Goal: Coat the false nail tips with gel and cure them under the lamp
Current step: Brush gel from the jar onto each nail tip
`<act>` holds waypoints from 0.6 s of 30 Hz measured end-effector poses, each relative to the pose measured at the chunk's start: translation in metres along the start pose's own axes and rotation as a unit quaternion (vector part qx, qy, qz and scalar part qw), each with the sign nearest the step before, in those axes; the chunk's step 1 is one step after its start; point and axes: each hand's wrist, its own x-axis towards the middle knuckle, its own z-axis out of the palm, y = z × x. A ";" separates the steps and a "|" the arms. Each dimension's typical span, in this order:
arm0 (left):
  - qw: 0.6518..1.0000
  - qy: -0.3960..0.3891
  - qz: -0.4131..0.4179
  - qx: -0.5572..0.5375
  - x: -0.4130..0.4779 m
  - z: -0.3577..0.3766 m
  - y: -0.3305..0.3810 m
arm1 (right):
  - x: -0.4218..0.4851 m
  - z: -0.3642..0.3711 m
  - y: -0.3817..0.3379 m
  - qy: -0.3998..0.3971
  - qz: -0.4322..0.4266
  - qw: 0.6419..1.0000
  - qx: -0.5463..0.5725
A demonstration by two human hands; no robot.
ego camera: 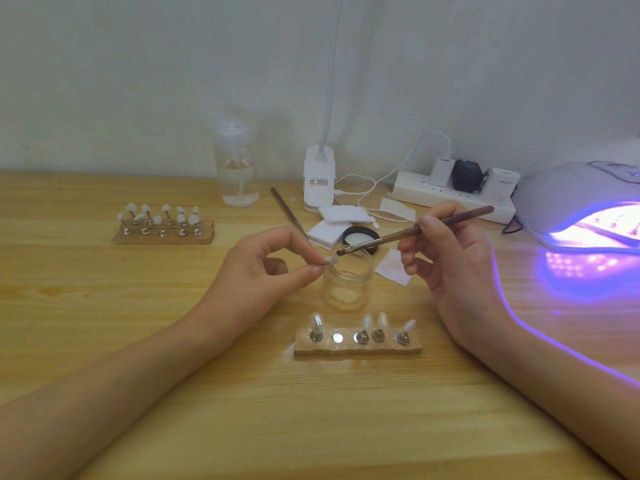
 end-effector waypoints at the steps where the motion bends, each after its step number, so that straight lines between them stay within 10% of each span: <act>1: 1.000 -0.001 0.002 0.000 0.000 0.000 0.000 | 0.000 0.001 0.000 -0.010 -0.001 1.000 0.002; 18: 1.000 -0.002 -0.006 -0.005 -0.001 0.000 0.002 | 0.000 0.000 -0.001 -0.002 -0.001 1.000 -0.005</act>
